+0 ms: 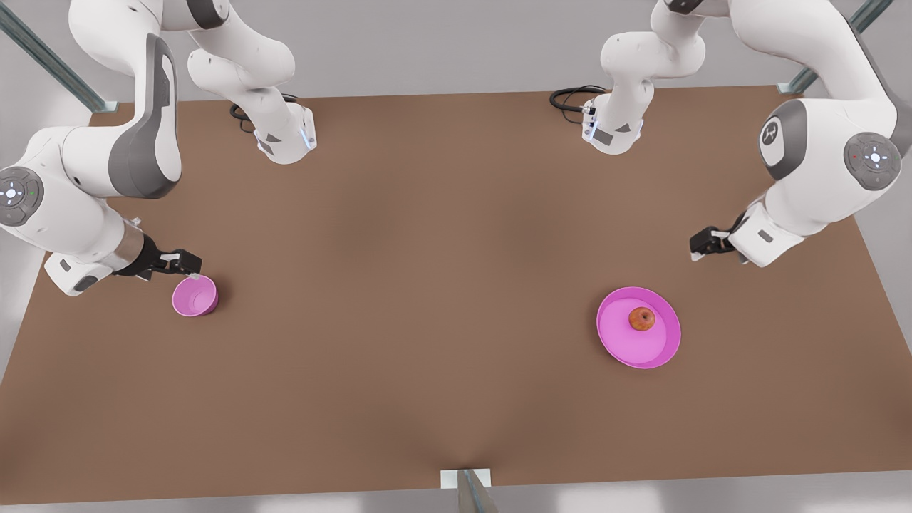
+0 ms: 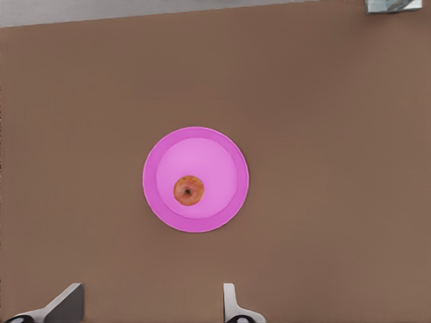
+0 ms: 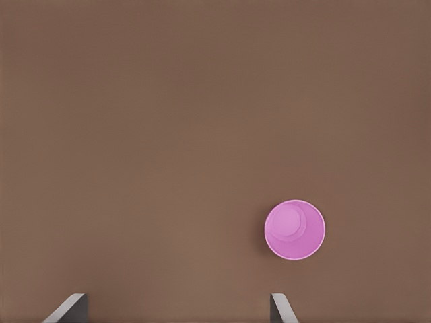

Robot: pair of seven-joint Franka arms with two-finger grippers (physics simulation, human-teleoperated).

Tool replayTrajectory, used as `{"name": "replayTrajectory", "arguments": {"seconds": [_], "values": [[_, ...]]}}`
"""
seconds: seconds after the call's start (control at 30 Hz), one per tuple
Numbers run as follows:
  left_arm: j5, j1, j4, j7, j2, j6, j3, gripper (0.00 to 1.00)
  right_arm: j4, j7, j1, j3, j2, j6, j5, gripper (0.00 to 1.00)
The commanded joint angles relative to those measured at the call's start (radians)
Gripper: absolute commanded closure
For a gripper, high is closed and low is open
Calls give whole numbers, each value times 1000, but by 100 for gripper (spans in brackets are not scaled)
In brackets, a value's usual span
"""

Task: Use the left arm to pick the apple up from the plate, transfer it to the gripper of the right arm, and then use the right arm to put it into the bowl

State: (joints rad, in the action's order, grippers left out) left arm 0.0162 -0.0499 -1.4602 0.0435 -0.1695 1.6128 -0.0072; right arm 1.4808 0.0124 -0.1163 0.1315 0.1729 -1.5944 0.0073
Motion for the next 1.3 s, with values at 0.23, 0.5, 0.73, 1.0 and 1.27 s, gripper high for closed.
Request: {"name": "replayTrajectory", "arguments": {"seconds": [0.23,0.5,0.73,1.0,1.27], "values": [[-1,1,-428,-48,-99,624,1,0,0,21,1,2,4,-2,2,0],[1,19,-503,-48,-231,843,0,0,0,23,1,4,4,-2,2,0],[1,19,-503,-48,-347,901,0,0,0,24,1,4,4,-2,2,0],[1,5,-502,-48,-436,964,1,0,0,24,3,4,4,-2,2,0],[-1,7,-502,-48,-432,964,1,0,-2,24,1,4,4,-2,2,0]]}}
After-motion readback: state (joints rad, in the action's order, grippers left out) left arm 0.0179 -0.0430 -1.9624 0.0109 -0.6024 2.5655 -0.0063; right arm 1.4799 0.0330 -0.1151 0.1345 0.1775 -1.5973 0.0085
